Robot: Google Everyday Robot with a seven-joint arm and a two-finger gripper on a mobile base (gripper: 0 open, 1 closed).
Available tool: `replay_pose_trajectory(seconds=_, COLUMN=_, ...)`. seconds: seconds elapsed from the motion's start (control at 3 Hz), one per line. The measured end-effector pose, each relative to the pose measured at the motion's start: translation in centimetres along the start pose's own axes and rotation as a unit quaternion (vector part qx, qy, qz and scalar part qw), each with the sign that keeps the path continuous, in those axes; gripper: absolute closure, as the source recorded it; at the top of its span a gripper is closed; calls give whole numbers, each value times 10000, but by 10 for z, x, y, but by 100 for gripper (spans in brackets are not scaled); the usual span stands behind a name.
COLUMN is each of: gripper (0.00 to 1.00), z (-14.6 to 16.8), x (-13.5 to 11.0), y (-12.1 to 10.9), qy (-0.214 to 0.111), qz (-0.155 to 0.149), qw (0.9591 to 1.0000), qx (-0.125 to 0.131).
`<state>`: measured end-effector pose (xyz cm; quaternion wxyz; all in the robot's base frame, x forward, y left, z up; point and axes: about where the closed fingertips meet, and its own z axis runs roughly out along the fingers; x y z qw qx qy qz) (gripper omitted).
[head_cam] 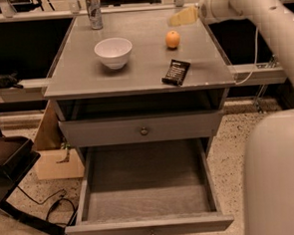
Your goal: Pick orange from middle drawer and place on counter
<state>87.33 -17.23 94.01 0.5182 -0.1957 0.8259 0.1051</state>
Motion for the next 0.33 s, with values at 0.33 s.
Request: replay_pose_trajectory(seconds=0.33, gripper=0, z=-55, x=-20, y=8, qy=-334, qz=-233, qw=9990, qx=189)
